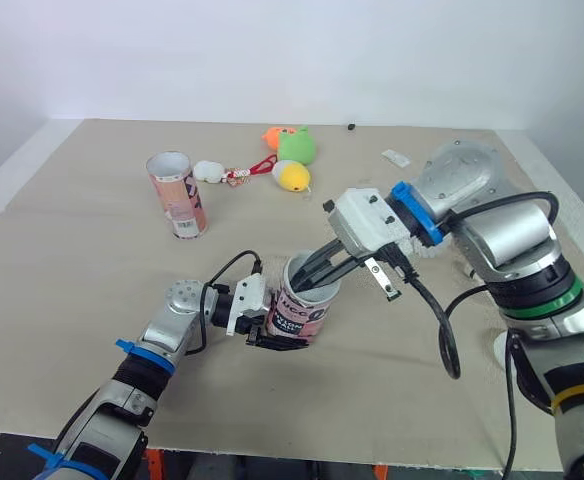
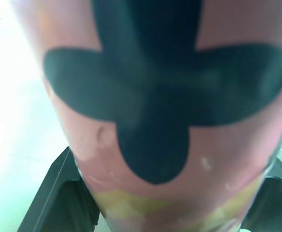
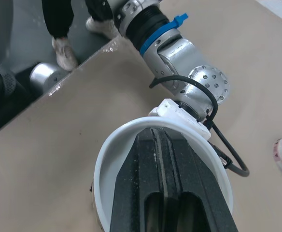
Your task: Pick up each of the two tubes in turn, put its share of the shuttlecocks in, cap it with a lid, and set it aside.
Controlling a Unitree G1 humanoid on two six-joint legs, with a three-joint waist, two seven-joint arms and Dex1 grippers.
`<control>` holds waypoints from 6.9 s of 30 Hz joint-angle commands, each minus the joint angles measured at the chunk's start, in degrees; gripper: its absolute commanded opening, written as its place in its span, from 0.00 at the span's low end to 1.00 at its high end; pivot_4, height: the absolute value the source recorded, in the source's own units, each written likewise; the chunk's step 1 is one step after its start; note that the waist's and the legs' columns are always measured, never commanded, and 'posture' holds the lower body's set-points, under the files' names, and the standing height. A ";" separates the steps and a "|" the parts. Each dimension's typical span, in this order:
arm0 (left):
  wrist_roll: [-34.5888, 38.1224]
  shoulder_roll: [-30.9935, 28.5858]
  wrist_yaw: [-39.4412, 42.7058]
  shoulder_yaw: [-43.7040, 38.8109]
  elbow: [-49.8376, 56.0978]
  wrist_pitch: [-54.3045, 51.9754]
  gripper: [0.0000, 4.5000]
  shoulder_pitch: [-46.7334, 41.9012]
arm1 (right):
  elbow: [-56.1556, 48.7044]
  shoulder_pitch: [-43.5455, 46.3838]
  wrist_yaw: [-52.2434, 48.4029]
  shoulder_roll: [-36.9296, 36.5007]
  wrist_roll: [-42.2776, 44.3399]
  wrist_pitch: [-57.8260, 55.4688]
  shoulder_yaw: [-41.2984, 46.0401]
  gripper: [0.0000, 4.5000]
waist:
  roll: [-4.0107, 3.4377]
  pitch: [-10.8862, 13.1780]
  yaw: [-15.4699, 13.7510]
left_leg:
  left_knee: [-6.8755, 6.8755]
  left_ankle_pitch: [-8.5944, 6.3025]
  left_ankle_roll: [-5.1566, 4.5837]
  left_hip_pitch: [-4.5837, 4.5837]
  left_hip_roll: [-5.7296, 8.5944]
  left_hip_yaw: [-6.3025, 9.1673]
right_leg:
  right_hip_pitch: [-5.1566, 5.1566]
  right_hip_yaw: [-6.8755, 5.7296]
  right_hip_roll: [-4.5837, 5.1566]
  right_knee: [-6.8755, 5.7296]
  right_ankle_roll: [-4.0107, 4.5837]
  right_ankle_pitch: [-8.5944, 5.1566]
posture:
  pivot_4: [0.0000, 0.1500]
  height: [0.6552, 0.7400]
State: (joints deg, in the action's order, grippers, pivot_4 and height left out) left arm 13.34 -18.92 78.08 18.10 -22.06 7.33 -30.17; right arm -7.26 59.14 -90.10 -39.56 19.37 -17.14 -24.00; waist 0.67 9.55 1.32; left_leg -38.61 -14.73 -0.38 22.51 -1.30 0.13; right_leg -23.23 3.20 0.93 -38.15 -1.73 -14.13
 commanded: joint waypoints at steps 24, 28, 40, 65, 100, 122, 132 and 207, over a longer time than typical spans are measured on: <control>-4.62 -1.37 -0.02 2.23 -2.03 0.39 0.64 3.14 | 12.99 4.84 -2.18 0.67 -13.12 7.46 -5.96 0.02 | 0.43 -1.21 0.06 | 0.45 0.00 0.02 -1.21 -0.48 -0.21 | 0.76 0.24 -0.49 0.00 0.19 -0.44 | 1.00 0.91; -4.56 -1.34 -0.09 2.15 -2.33 0.61 0.64 2.97 | 10.66 4.45 -2.40 -5.87 -10.64 9.30 -9.04 0.02 | 0.42 -1.21 0.05 | 0.51 0.00 0.02 -1.22 -0.49 -0.18 | 0.76 0.24 -0.45 0.01 0.24 -0.52 | 1.00 0.91; -3.82 -0.35 -0.52 1.39 -3.99 1.63 0.64 1.66 | 6.96 1.84 -2.33 -5.15 -9.17 5.29 -6.25 0.02 | 0.46 -1.25 0.03 | 0.64 -0.01 0.03 -1.24 -0.46 -0.17 | 0.77 0.23 -0.39 0.07 0.39 -0.71 | 1.00 0.91; 0.75 1.75 -1.15 -3.76 -4.70 3.86 0.95 3.30 | -9.20 -20.33 10.66 -17.41 13.70 -19.68 26.63 0.00 | 0.53 -0.61 -0.01 | 0.52 -0.02 0.03 0.12 0.13 -0.01 | -0.19 0.02 0.29 0.21 -0.03 -0.41 | 1.00 0.91; 21.21 -24.82 -1.43 -24.69 32.51 -14.54 1.00 23.91 | -2.80 -36.72 27.31 2.61 -3.52 -6.18 7.63 0.99 | 0.62 0.26 0.49 | 0.61 -0.05 0.19 0.71 -0.40 -0.08 | -0.95 0.16 -0.26 0.01 0.34 -0.41 | 1.00 0.91; 24.46 -24.25 -5.70 -27.61 39.14 -19.86 1.00 24.10 | 3.07 -31.42 25.86 11.89 -4.14 -4.44 5.40 0.99 | 0.69 0.32 0.05 | 0.20 0.05 0.43 0.76 -0.44 -0.10 | -0.92 0.13 -0.50 -0.03 0.37 -0.08 | 1.00 0.91; 24.63 -23.24 -6.25 -27.15 38.35 -20.22 1.00 21.93 | 3.66 -31.05 26.17 13.27 -3.21 -4.61 6.61 0.66 | 0.70 0.32 0.06 | 0.17 0.07 0.47 0.75 -0.46 -0.10 | -0.92 0.14 -0.54 -0.07 0.38 -0.04 | 1.00 0.91; 15.88 8.49 -21.87 -11.58 20.00 -27.07 1.00 -14.17 | 60.33 -27.63 59.85 -14.25 -0.60 1.23 53.71 0.99 | 0.38 0.33 0.62 | 0.01 0.18 0.59 0.49 -0.09 -1.81 | -0.91 1.77 -0.43 0.17 -0.69 0.59 | 1.00 0.91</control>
State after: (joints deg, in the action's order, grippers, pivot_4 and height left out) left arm 28.72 -10.43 55.66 6.91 -3.39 -20.22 -43.47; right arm 56.15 31.59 -29.22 -51.36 17.40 -15.67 27.85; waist 1.05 9.88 1.95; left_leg -38.60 -14.55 0.21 23.00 -1.39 -1.68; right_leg -24.14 4.97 0.50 -37.98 -2.43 -13.54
